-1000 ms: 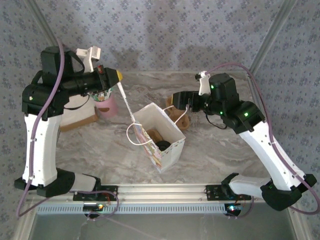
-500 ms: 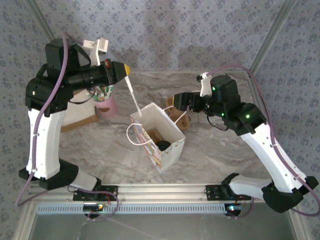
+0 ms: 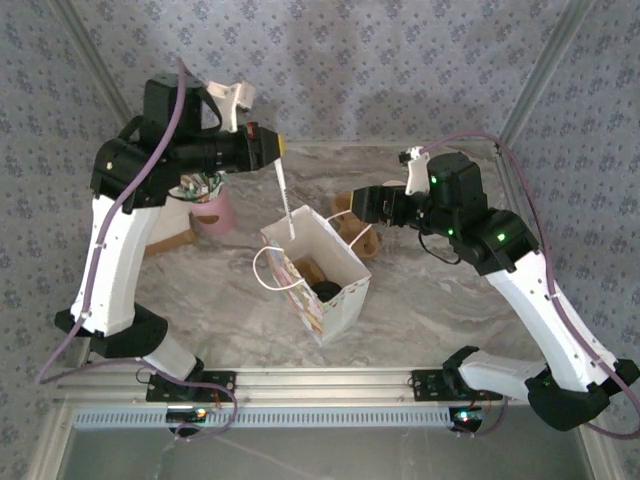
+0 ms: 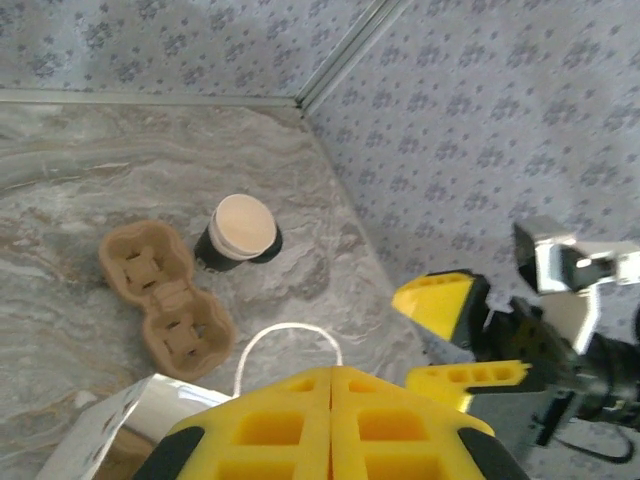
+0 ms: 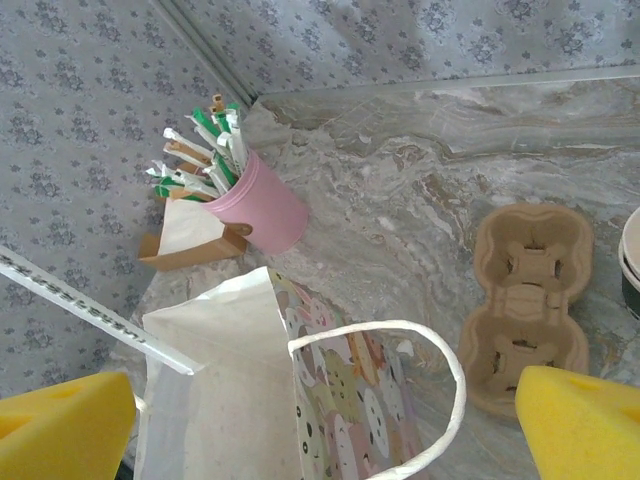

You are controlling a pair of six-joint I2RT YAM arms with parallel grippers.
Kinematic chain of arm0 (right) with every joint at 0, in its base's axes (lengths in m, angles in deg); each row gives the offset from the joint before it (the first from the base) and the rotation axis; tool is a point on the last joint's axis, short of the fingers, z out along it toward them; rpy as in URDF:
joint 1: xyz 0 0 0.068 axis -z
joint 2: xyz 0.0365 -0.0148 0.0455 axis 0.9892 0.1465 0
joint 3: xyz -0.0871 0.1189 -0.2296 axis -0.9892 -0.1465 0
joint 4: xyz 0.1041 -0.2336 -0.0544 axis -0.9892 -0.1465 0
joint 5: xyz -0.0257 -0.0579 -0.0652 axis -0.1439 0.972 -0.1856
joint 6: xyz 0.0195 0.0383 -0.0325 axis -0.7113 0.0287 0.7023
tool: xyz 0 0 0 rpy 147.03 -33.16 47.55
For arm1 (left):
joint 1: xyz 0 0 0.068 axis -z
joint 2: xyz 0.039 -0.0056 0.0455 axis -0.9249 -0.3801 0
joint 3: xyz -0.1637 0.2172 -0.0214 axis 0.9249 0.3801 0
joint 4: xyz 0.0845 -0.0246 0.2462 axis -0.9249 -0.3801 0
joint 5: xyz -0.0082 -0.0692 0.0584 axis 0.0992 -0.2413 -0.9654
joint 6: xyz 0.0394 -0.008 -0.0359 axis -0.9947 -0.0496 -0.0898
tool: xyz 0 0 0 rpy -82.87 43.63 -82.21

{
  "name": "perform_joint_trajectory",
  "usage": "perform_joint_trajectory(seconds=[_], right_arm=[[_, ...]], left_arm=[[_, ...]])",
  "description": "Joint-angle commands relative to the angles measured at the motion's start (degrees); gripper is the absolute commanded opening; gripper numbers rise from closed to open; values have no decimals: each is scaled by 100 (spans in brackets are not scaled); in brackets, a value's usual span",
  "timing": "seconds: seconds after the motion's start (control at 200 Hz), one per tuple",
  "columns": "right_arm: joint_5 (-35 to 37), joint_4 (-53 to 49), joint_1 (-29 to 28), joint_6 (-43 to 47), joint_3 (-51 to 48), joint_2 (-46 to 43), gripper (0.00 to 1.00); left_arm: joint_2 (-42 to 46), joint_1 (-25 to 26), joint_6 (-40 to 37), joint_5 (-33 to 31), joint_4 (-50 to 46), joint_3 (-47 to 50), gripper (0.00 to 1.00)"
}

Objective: Pack the takeout coffee

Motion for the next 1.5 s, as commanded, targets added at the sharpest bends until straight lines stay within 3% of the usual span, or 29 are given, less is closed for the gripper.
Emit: perform_joint_trajectory(seconds=[0.0,0.23,0.65,1.234,1.494], right_arm=[[-14,-66,45,-82,-81,-101,100],[-28,-64,75,-87,-142,-136,100],[-150,3,108,-52,-190,-119,100],[-447,108,2,-57,-183,124,100],[-443,108,-122,-52,-125,223,100]], left_arm=[[-35,290,-461,-582,-64,195,7],[-111,893,-1030,-1508,88,847,6],[-208,1669,-1531,-2134,831,2196,5],[416,1742,-1460,-2680,1405,3912,5],[691,1746,-1403,-2719,1467,4158,14]])
